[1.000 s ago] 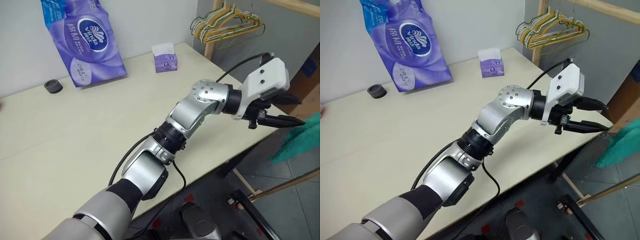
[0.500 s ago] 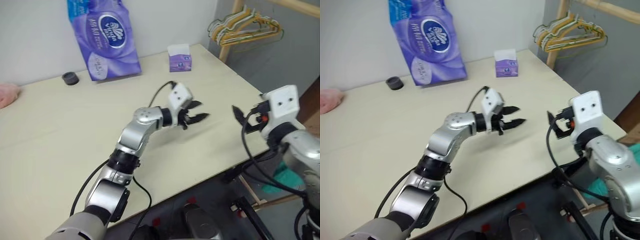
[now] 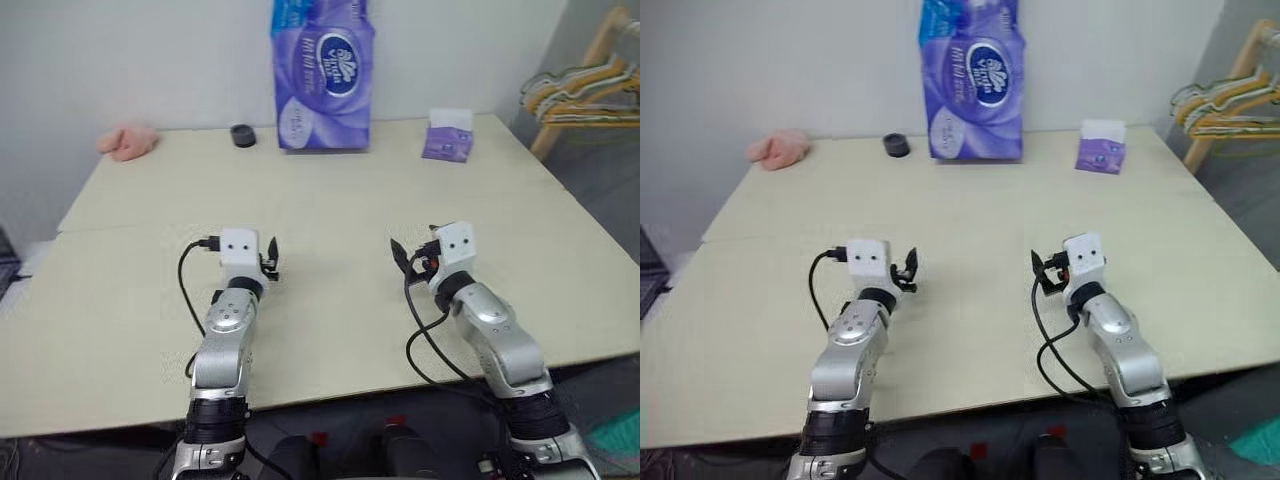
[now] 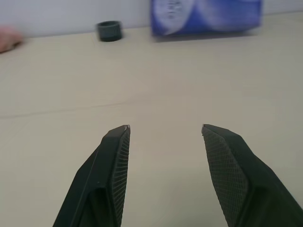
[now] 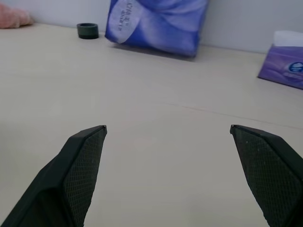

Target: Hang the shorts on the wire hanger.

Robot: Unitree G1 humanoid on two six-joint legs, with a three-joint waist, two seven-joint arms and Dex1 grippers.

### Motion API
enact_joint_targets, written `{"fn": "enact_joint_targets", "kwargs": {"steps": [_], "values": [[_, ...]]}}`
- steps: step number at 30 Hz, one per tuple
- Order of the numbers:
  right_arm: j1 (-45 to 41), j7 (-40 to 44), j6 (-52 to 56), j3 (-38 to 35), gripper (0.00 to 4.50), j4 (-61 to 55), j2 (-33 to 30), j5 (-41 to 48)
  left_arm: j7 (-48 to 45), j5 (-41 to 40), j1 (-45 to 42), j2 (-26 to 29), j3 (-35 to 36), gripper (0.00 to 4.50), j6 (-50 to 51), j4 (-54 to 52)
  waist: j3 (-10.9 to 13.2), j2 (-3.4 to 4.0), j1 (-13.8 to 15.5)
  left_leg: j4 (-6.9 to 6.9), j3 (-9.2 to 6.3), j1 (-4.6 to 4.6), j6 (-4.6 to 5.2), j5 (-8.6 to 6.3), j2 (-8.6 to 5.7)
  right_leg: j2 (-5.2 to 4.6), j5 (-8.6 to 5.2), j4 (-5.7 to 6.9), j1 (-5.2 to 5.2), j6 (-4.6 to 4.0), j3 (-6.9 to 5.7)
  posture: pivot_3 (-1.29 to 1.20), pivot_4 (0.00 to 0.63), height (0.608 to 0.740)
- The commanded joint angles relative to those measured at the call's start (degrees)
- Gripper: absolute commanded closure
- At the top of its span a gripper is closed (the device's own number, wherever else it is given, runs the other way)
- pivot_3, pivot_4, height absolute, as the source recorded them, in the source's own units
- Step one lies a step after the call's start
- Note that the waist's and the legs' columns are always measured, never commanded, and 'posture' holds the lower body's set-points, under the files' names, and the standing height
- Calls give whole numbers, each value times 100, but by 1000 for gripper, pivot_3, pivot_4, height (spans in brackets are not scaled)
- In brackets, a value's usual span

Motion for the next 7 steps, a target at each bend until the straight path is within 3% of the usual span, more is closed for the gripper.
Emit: {"fn": "enact_joint_targets", "kwargs": {"steps": [1, 7], "values": [[-80, 203, -461, -140, 39, 241, 133, -24, 170, -89, -120, -23, 159, 1954, -339, -111, -9, -13, 116, 0, -2, 1, -4, 3, 0, 1, 3, 0, 1, -4, -3, 88, 73, 740], [-126, 340, -673, -422, 39, 609, 327, 63, 134, -141, -257, 147, 256, 1954, -682, 93, -17, -28, 259, -1, -25, -1, -22, 14, 0, 5, 8, 1, 3, -14, -23, 157, 87, 740]]}}
